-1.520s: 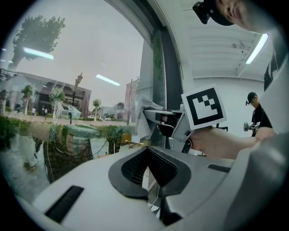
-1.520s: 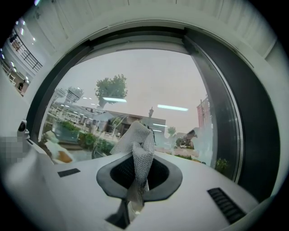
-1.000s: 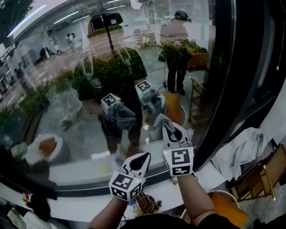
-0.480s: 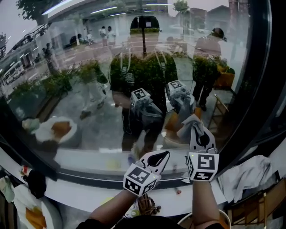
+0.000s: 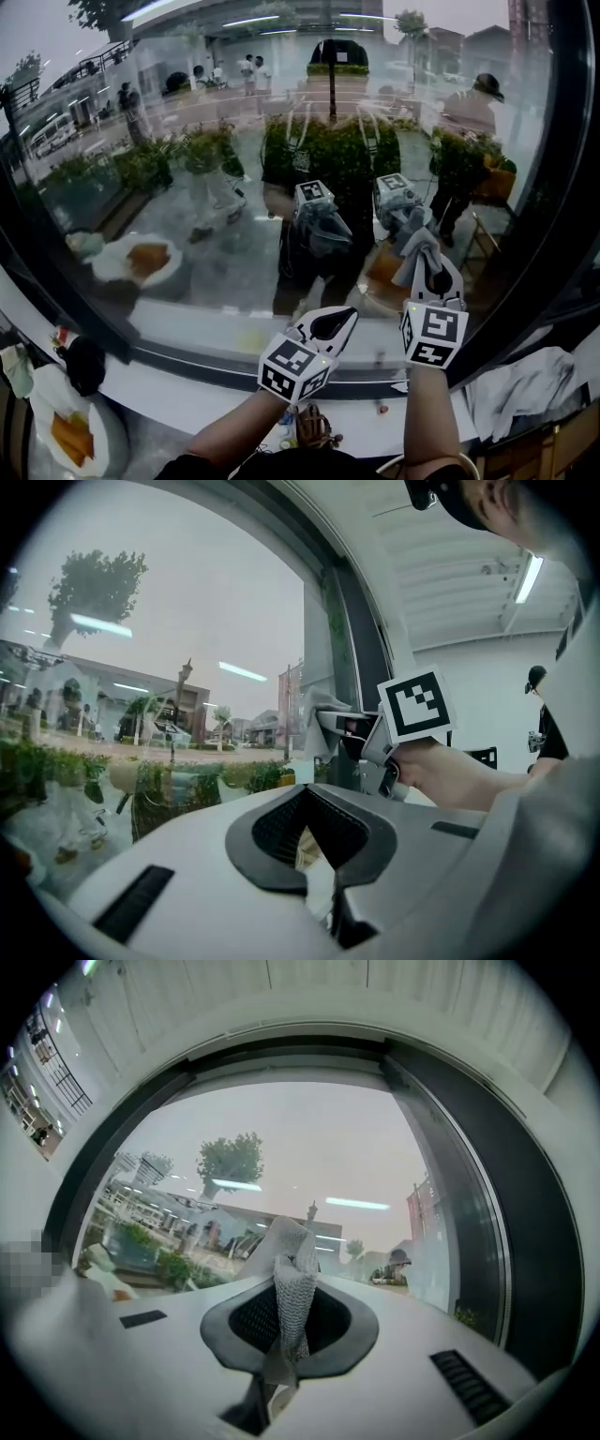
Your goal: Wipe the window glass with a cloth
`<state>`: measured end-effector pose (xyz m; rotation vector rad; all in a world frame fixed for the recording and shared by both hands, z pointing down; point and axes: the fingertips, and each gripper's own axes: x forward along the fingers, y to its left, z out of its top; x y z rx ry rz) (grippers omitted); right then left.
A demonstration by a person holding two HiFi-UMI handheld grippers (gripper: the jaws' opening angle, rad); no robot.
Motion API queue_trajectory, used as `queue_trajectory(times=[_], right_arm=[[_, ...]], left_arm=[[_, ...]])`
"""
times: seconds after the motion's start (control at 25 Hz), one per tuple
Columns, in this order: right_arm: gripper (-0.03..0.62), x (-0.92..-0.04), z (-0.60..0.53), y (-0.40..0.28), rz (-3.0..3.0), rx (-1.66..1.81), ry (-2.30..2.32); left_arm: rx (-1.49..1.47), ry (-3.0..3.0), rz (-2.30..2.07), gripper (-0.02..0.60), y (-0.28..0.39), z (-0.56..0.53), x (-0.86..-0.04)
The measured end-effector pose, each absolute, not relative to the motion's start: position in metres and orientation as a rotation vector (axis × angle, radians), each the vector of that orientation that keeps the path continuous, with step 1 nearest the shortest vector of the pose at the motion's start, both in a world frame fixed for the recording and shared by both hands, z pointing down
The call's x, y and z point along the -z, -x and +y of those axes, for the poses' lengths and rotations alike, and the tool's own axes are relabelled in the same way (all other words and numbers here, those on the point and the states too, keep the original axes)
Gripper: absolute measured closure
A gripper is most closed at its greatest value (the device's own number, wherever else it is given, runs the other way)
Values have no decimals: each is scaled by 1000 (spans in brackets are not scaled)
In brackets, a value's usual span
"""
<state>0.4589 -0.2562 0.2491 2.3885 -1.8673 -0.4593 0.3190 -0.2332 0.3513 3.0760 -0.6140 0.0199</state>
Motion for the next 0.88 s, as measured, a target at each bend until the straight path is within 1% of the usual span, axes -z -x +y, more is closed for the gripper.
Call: queue_trajectory(times=[0.28,0.64,0.72,0.88], right_arm=[[553,-243,-257,-460,-1868,492,-2407],[554,-250,-260,-455,-1881,460,-2380],[553,-247,-262,-440,-1875,464,-2394],[553,-248,-288,-364,-1874,475,-2400]], left_arm=[[-44,-3051,-707,574,-308,-236,-352],[-33,-3029,-717,574,-307,-227,-357],[-39,-3034,-712,574,-290,-228,-357],[-44,-3031,-719,574,-212,-255,-365]])
